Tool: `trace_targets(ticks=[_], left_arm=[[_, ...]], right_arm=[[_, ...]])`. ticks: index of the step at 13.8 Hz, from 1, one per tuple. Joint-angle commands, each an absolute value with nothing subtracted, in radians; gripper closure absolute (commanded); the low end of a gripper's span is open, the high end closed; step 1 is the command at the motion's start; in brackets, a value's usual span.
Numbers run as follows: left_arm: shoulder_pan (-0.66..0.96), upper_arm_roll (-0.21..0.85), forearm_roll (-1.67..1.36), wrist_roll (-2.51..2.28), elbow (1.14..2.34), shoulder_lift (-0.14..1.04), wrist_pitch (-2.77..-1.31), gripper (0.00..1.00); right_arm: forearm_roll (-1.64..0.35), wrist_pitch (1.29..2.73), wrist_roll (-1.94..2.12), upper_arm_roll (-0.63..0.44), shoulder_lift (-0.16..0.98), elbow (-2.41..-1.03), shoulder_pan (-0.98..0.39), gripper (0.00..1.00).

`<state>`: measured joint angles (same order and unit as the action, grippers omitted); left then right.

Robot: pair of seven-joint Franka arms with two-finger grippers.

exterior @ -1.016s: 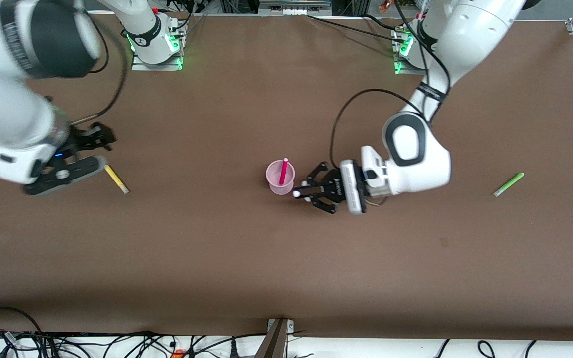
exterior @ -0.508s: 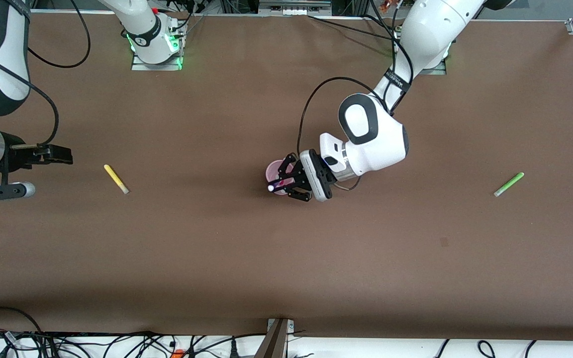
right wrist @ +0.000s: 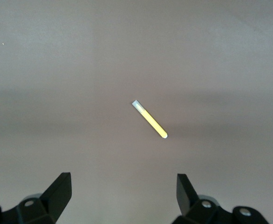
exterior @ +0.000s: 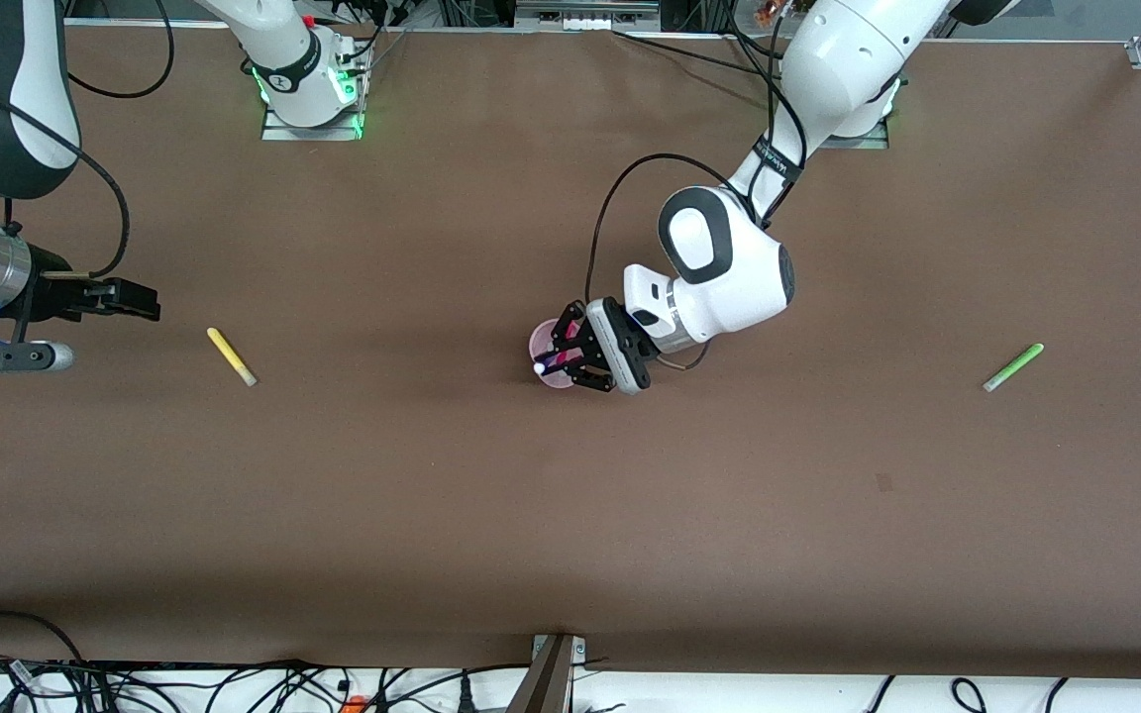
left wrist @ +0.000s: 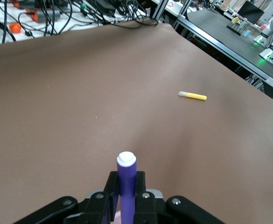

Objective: Organize pens into pink holder with both arms
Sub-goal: 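Lower the blue marker into the pink cup and open the left gripper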

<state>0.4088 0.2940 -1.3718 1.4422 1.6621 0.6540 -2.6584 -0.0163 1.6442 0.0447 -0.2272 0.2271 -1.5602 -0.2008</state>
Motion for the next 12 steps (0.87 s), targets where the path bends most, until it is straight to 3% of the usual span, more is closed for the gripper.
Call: trace_targets(ticks=[1, 2, 12], left_arm=[[0.433, 0.279, -1.379, 1.449, 1.697, 0.629, -2.674, 0.21], [0.445, 0.276, -1.379, 1.456, 1.695, 0.626, -2.684, 0.00], [0.433, 0.244, -1.378, 1.353, 1.740, 0.525, -2.691, 0.00]], right_arm=[[-0.031, 1.664, 0.026, -0.227, 0.199, -1.595, -0.207, 0.01], [-0.031, 1.664, 0.026, -0.227, 0.201, -1.594, -0.207, 0.01], [-0.034, 1.664, 0.031, -0.229, 0.202, -1.594, -0.207, 0.01]])
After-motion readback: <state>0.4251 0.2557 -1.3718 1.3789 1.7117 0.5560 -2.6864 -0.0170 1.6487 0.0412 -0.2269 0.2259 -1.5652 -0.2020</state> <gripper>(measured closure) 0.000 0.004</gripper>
